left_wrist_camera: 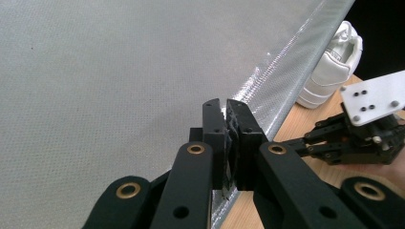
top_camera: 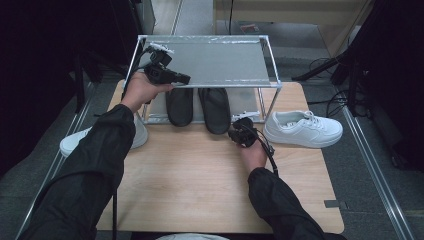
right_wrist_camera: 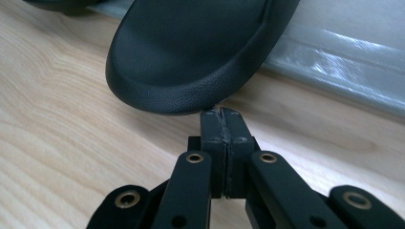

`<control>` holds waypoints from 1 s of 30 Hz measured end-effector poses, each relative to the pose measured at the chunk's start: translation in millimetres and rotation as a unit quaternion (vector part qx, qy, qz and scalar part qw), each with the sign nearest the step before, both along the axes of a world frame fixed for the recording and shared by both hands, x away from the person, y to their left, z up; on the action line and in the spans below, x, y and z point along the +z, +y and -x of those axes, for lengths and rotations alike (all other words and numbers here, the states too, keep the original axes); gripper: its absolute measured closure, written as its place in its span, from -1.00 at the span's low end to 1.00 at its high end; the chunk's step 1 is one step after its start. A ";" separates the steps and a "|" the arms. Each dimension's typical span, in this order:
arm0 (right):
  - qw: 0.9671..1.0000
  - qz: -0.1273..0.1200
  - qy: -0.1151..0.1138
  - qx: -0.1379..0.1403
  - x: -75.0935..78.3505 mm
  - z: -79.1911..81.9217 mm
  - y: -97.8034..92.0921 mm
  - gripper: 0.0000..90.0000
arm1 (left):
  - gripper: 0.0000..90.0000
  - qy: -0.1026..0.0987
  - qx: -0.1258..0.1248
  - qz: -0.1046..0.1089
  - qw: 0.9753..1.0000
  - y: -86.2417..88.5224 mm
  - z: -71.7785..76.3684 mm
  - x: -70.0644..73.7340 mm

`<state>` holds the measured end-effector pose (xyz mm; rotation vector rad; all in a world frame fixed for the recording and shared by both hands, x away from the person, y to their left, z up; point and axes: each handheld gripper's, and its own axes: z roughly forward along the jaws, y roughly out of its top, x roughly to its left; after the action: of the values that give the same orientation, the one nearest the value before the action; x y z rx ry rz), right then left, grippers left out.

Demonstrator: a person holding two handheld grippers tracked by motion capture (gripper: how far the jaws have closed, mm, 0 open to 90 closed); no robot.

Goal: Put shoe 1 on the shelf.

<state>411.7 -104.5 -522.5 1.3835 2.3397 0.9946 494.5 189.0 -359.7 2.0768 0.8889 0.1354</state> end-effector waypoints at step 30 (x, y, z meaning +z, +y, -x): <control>0.999 -0.016 0.000 0.029 8.1 -22.6 53.7 1.00 | 0.93 0.018 0.011 0.016 1.000 2.1 -3.2 0.0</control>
<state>434.4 -50.8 -514.4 1.3338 2.3865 1.0518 497.7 191.2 -359.7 2.0454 0.9300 0.0942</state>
